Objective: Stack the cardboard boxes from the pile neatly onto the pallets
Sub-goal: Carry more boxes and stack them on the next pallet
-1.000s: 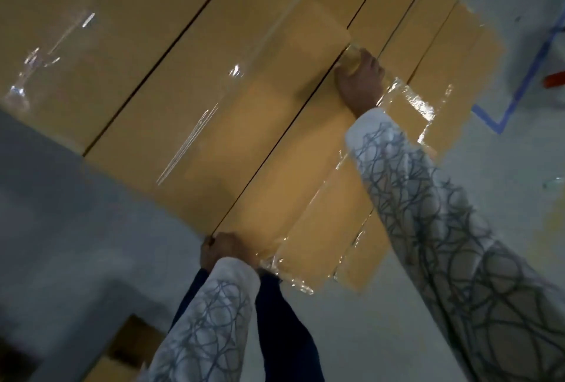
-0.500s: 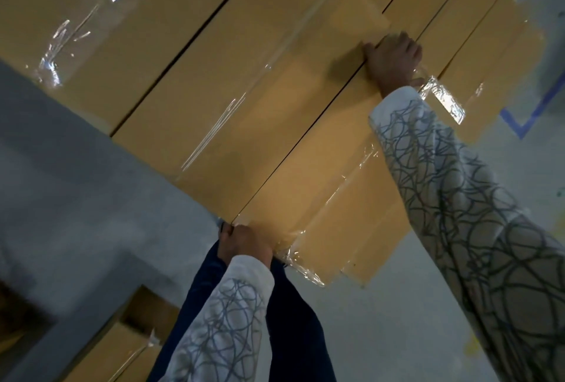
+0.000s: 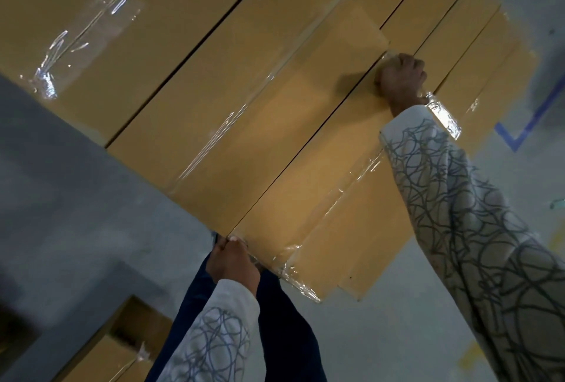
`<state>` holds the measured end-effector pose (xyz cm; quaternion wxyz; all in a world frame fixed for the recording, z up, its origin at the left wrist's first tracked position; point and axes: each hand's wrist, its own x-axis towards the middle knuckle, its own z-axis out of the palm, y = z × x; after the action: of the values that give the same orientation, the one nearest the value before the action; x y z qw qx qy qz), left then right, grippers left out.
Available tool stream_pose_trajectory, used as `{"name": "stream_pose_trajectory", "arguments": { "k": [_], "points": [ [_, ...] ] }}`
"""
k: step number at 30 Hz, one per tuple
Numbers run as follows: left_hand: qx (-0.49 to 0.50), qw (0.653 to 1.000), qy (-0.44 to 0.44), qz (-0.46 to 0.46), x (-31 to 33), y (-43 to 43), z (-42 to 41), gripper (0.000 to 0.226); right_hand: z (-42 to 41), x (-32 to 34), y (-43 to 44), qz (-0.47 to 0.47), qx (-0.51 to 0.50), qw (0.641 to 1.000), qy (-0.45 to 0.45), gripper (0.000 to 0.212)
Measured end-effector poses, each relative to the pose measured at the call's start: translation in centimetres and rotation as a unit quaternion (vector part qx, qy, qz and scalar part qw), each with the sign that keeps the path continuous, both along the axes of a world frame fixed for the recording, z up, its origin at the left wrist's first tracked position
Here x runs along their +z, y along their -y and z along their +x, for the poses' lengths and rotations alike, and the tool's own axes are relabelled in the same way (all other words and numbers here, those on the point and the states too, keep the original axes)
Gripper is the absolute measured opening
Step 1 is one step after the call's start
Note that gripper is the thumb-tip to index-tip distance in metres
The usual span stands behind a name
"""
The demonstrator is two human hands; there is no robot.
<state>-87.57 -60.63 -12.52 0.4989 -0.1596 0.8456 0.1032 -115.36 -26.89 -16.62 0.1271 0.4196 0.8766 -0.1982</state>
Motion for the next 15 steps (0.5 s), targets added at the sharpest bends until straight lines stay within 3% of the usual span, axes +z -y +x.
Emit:
{"name": "stream_pose_trajectory", "arguments": {
  "k": [8, 12, 15],
  "points": [
    [0.049, 0.999, -0.005, 0.024, -0.4, 0.2, 0.2, 0.029, -0.3, 0.4, 0.8, -0.031, 0.03, 0.999, 0.006, 0.058],
    [0.074, 0.997, -0.007, 0.018, -0.5, 0.0, 0.1, 0.029, 0.0, 0.6, 1.5, -0.044, 0.054, 0.998, 0.012, 0.079],
    [0.088, 0.995, -0.02, 0.04, -0.5, 0.2, 0.2, 0.023, -0.3, 0.6, 1.5, -0.04, 0.056, 0.997, 0.017, 0.068]
  ]
}}
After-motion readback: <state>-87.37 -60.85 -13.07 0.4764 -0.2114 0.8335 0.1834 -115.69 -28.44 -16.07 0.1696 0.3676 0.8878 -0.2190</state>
